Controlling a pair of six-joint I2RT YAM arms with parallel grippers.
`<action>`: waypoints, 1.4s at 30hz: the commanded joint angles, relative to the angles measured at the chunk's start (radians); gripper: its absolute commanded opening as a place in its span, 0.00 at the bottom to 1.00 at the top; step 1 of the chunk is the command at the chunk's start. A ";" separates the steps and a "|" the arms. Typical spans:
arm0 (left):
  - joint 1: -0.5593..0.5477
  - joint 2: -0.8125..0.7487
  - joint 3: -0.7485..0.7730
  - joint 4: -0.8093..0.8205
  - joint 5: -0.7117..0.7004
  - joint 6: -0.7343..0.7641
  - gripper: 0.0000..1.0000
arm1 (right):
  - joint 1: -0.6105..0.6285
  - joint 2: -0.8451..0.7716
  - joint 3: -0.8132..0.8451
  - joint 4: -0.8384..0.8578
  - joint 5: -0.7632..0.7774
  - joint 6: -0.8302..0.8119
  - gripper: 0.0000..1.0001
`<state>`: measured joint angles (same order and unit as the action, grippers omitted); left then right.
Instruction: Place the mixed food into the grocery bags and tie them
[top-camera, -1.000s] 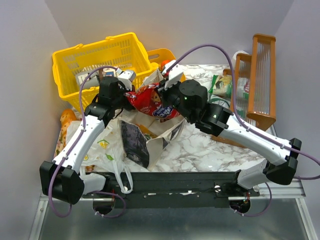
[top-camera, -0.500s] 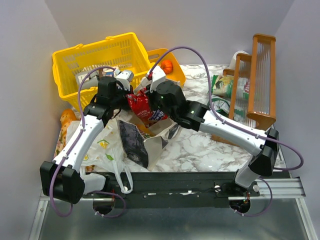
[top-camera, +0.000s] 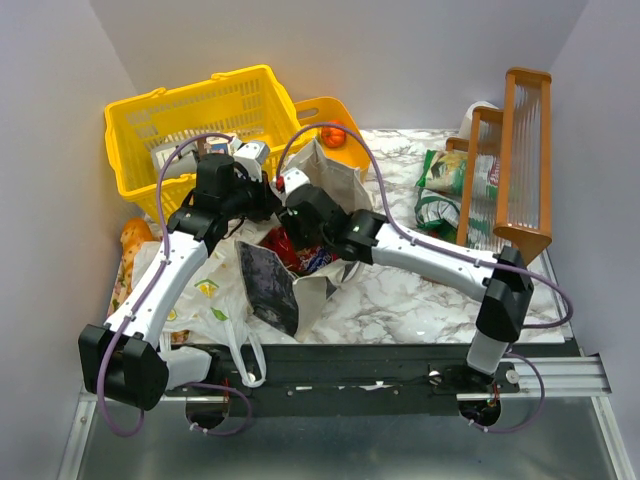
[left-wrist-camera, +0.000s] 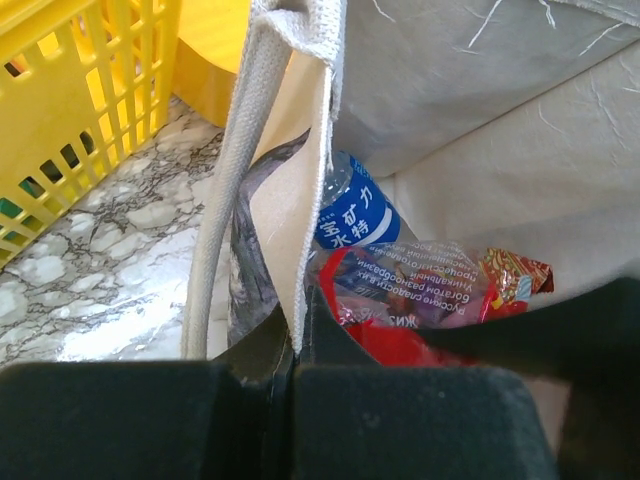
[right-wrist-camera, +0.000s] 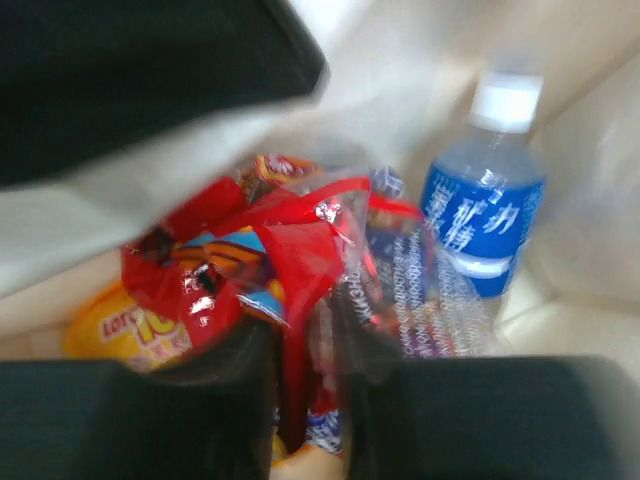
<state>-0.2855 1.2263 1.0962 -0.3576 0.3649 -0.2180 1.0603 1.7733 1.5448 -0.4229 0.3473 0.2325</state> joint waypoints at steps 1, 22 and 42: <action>-0.011 -0.030 -0.005 0.040 0.043 -0.017 0.00 | 0.004 -0.089 0.185 -0.120 -0.148 -0.054 0.71; -0.063 -0.018 0.010 -0.012 -0.086 0.052 0.00 | -0.241 -0.528 -0.099 -0.486 -0.119 0.274 0.86; -0.306 0.009 0.229 0.090 -0.052 -0.062 0.00 | -0.253 -0.566 0.053 -0.283 -0.041 0.088 0.01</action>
<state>-0.5007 1.2301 1.1725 -0.4061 0.2703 -0.1867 0.8116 1.2926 1.4296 -0.8181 0.1844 0.4156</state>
